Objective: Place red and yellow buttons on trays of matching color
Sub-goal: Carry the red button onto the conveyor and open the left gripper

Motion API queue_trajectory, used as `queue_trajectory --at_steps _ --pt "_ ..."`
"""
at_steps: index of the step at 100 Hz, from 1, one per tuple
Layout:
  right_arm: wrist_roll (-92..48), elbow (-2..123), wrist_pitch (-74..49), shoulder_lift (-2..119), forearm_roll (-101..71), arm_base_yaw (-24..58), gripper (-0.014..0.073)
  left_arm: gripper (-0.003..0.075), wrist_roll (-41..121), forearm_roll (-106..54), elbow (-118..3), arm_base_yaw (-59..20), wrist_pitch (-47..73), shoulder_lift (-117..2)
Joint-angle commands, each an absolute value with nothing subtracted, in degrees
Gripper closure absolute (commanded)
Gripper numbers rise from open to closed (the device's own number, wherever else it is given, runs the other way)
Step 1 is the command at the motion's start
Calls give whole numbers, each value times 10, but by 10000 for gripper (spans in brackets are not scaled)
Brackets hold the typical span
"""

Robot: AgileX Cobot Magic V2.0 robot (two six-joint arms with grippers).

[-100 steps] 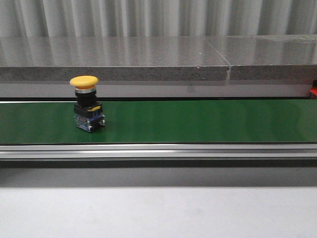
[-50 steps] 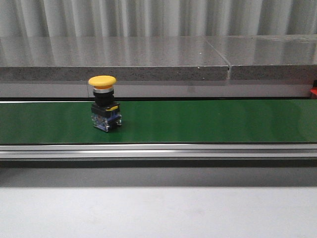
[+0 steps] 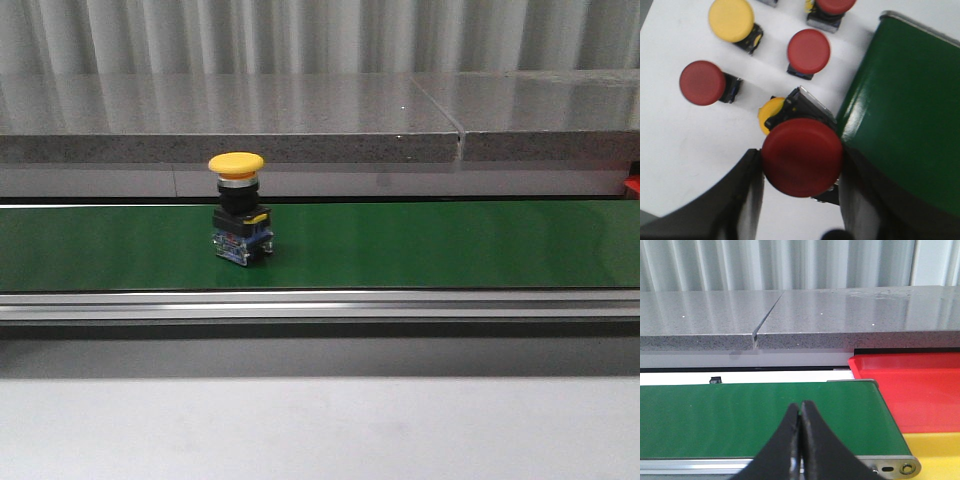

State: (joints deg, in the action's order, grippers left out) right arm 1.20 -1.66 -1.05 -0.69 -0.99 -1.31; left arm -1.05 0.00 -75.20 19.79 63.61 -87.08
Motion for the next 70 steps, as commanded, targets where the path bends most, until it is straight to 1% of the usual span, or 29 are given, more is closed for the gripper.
queue_trajectory --at_steps 1,34,70 --pt "11 -7 34 -12 -4 -13 662 629 -5 -6 -788 178 632 -846" --pt "11 -7 34 -12 -4 -13 662 629 24 -32 -839 102 650 -861" --pt "11 -7 34 -12 -4 -13 662 629 34 -40 -848 57 664 -914"
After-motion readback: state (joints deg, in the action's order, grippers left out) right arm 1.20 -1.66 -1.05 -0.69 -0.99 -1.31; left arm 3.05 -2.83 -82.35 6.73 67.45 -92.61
